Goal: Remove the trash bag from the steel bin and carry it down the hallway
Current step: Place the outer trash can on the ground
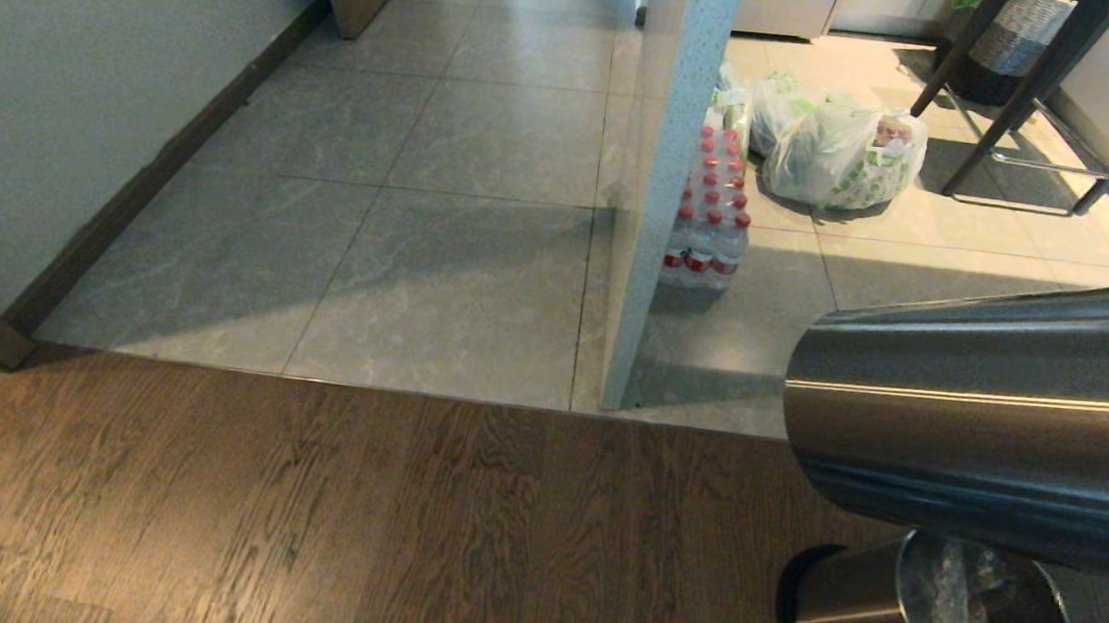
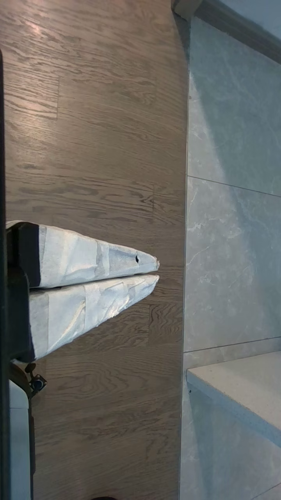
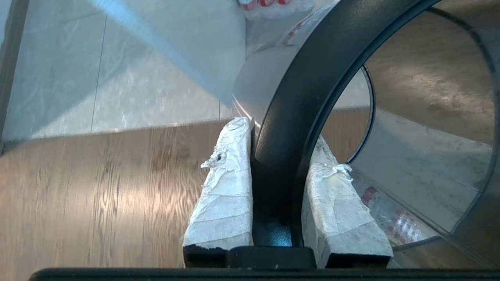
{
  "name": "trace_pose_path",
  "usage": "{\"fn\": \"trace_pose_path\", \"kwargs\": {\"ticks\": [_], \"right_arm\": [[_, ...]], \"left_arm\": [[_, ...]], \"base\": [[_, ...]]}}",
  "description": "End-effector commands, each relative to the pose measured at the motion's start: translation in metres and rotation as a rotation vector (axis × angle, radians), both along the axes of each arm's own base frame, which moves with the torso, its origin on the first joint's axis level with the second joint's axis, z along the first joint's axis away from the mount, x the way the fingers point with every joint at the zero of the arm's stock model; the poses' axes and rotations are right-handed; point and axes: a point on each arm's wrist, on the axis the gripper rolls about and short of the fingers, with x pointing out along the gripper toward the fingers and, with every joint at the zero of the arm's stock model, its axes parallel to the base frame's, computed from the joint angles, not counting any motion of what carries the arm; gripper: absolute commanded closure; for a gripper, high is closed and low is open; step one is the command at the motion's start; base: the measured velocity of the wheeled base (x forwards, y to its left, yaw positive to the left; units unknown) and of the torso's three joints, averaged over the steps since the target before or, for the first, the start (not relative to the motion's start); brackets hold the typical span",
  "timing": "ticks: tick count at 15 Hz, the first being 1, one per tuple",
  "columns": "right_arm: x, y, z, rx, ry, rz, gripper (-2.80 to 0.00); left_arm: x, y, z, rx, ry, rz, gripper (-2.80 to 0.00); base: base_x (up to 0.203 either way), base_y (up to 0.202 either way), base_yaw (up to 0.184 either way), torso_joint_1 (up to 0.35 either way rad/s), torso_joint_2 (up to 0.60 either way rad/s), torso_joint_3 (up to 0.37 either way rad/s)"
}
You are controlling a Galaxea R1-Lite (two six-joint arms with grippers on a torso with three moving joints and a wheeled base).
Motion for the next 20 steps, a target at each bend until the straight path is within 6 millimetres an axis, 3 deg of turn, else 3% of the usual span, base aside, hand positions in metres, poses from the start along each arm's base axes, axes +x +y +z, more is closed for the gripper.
{"fn": "trace_pose_path", "kwargs": {"ticks": [1, 7, 11, 20], "right_arm": [[0.059, -0.001, -0.018, 0.013, 0.076, 0.020, 0.00], [0.148, 0.010, -0.060, 0.016, 0.162, 0.074, 0.00], [0.196, 0.044, -0.077, -0.037, 0.208, 0.066, 0.00], [0.252, 0.083, -0.143, -0.095, 0.317, 0.065, 0.00]], "left_arm": [[0.000, 0.000, -0.001, -0.001, 0.004, 0.001, 0.00], [0.000, 0.000, -0.001, -0.001, 0.004, 0.001, 0.00], [0.000, 0.000, -0.001, -0.001, 0.004, 0.001, 0.00], [0.000, 0.000, -0.001, -0.001, 0.004, 0.001, 0.00]], "base": [[0.000, 0.000, 0.000, 0.000, 0.00, 0.000], [0.000, 0.000, 0.000, 0.000, 0.00, 0.000], [0.000, 0.000, 0.000, 0.000, 0.00, 0.000], [0.000, 0.000, 0.000, 0.000, 0.00, 0.000]]}}
